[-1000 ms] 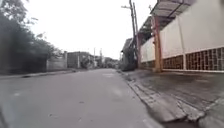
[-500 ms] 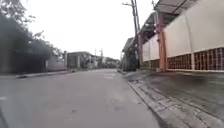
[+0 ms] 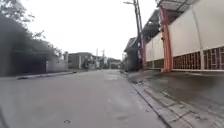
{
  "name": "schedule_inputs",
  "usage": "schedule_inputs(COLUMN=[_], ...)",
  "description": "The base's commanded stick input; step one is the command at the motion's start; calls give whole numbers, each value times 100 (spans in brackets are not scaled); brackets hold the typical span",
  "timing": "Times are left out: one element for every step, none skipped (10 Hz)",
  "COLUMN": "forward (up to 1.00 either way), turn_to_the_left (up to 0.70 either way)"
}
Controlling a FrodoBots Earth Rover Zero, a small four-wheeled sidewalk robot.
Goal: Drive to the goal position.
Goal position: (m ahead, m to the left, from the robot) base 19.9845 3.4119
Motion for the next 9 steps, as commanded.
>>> schedule_inputs(forward=[70, 70, 70, 70, 70, 70, 70, 70, 70], turn_to_the_left=[-35, -35, -35, -35, -32, -19, -5, 0, 0])
